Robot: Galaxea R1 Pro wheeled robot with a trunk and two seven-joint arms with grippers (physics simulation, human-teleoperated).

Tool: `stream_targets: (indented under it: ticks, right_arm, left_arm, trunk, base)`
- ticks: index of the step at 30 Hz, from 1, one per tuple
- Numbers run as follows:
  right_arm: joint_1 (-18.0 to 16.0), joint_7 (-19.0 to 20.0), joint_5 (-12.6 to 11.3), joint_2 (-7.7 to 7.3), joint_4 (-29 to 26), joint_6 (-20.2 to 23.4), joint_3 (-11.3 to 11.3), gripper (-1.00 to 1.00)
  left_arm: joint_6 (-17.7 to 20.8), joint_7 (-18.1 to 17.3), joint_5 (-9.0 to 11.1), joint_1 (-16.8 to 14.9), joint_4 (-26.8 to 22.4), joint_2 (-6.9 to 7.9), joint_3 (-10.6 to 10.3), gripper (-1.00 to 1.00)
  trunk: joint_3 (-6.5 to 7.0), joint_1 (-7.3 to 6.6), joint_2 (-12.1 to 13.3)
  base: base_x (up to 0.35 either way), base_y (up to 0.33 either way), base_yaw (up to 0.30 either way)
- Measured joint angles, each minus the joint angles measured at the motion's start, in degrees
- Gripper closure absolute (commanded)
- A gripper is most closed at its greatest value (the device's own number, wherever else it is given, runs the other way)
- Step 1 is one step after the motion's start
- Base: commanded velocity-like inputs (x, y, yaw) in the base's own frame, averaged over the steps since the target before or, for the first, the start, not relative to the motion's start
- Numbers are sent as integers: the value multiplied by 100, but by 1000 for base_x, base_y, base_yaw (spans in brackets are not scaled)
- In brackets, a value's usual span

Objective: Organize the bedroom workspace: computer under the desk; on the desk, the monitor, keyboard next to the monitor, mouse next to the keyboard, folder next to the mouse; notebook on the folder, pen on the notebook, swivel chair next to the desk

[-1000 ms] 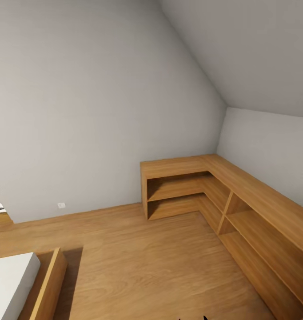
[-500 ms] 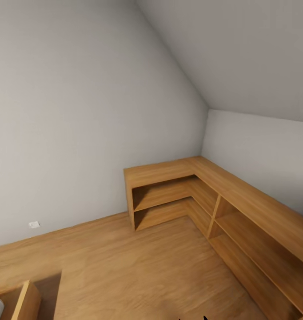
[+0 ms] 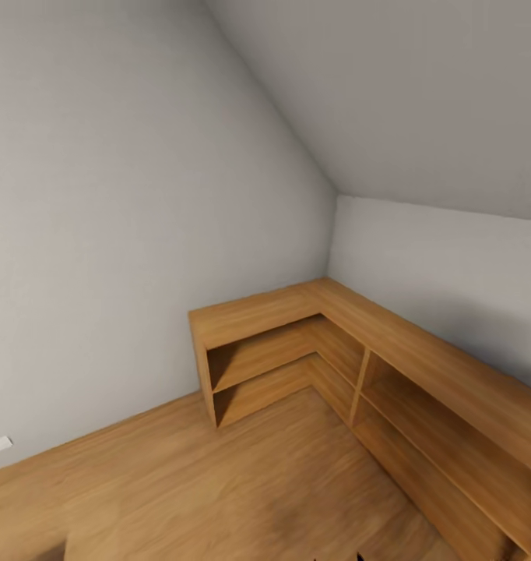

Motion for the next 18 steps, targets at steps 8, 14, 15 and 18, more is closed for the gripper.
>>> stream_targets:
  ticks: [8, 14, 15, 18]
  right_arm:
    - [0, 5, 0, 2, -1, 10, -1, -100]
    - [0, 2, 0, 1, 0, 12, -2, -100]
    - [0, 1, -2, 1, 0, 14, -2, -100]
    - [0, -1, -7, -4, 2, 18, -4, -100]
  left_arm:
    - [-3, -1, 0, 0, 0, -1, 4, -100]
    - [-6, -1, 1, 0, 0, 0, 6, -100]
    - [-6, -1, 1, 0, 0, 0, 7, -100]
    - [-6, -1, 2, 0, 0, 0, 8, -100]
  trunk:
    - [34, 2, 1]
    - [58, 2, 1]
    - [62, 2, 1]
    - [74, 2, 1]
  base:
    - [69, 62, -271]
    - [10, 227, -271]
    - [20, 282, -272]
    - [67, 297, -272]
